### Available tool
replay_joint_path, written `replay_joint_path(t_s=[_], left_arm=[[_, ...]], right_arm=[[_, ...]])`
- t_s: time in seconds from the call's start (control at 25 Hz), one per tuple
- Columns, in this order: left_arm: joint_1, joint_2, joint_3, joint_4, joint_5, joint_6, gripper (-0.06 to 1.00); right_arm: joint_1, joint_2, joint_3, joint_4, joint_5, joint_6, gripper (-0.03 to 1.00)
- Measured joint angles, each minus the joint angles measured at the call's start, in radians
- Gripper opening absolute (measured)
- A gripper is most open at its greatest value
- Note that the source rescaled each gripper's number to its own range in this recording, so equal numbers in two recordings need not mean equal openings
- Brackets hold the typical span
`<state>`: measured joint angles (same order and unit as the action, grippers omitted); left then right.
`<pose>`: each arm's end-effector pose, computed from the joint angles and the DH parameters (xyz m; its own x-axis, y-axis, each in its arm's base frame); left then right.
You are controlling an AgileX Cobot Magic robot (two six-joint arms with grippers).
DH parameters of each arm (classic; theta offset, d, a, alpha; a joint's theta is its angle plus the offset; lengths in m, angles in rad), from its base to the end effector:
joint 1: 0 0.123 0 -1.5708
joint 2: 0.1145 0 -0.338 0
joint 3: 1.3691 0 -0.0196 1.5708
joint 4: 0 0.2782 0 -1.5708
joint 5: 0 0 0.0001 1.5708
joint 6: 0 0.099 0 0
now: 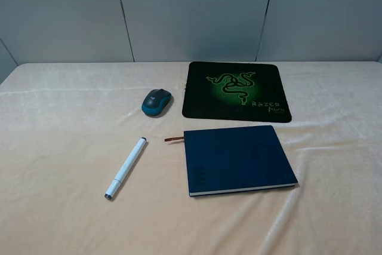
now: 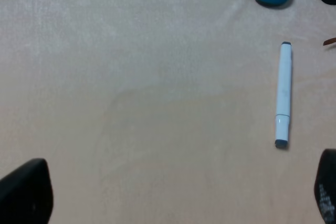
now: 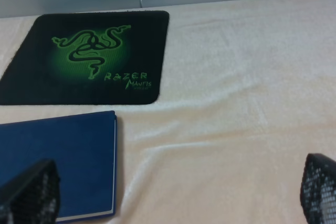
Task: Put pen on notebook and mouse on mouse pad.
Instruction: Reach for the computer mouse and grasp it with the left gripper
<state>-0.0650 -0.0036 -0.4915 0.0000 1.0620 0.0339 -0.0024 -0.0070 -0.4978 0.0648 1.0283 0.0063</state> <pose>-0.0265 0.0017 0.2840 -0.4581 0.0638 -0.8866 0.0805 0.9963 0.0301 -0.0265 0.0056 0.2890 -0.4233 0.0407 -0.9051 -0.0311 0.9977 0.0594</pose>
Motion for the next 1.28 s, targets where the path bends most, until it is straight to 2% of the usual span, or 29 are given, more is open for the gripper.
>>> replay_joint_path(t_s=[1.08, 1.28], left_arm=[[0.000, 0.000, 0.000, 0.000, 0.000, 0.000, 1.00], [0.000, 0.006, -0.035, 0.000, 0.017, 0.000, 1.00]], right_arm=[[0.000, 0.000, 0.000, 0.000, 0.000, 0.000, 1.00], [0.000, 0.000, 0.000, 0.000, 0.000, 0.000, 1.00]])
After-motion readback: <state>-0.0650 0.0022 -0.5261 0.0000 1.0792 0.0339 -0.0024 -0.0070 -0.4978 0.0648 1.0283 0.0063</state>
